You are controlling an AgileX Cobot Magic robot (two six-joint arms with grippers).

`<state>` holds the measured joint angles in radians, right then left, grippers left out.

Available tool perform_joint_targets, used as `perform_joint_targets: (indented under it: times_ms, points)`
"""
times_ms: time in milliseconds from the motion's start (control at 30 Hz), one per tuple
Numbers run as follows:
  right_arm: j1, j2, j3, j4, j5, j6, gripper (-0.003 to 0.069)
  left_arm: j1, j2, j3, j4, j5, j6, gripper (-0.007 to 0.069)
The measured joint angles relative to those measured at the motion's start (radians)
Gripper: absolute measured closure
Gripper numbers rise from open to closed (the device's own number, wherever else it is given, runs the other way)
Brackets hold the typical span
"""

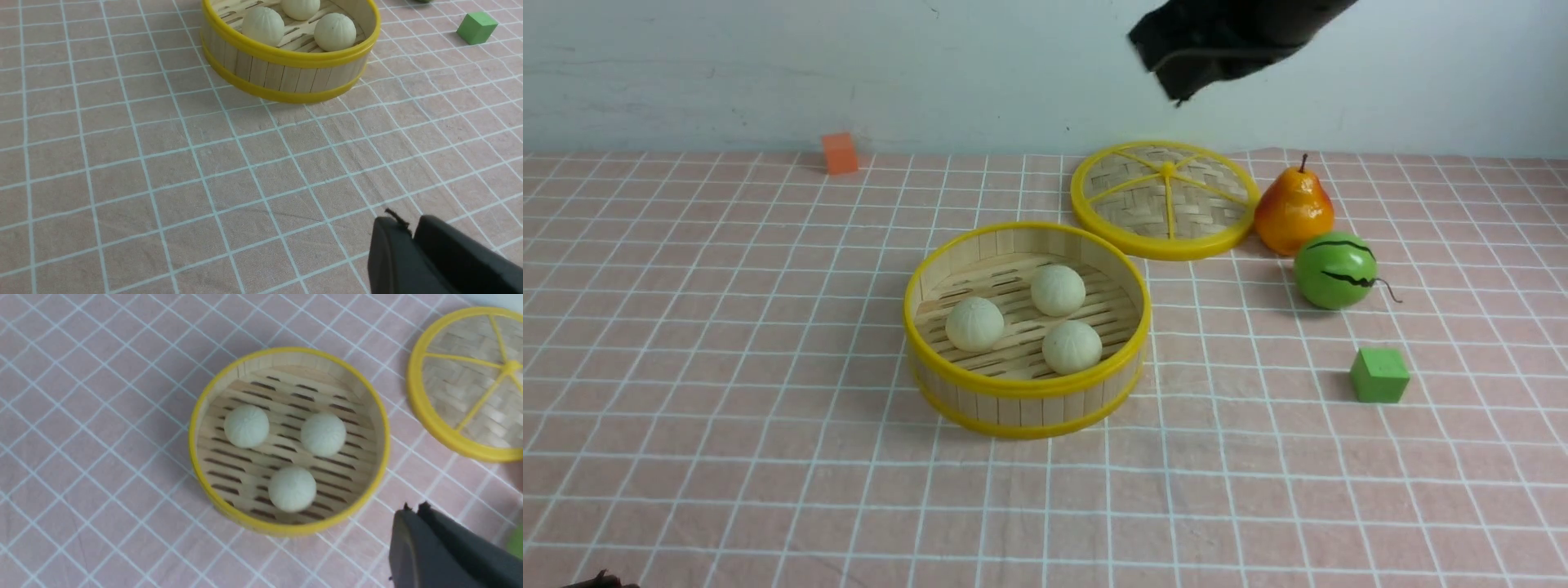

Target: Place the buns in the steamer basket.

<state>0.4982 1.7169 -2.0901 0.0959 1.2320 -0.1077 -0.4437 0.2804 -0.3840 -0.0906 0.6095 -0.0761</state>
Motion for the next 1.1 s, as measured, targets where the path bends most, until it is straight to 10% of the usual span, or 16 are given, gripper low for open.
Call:
perform_joint_targets:
  times_ms: [1100]
  points:
    - [0.000, -1.140, 1.067, 0.007, -0.134, -0.004, 0.0662, 0.000, 0.000, 0.000, 0.000, 0.002, 0.000, 0.0533]
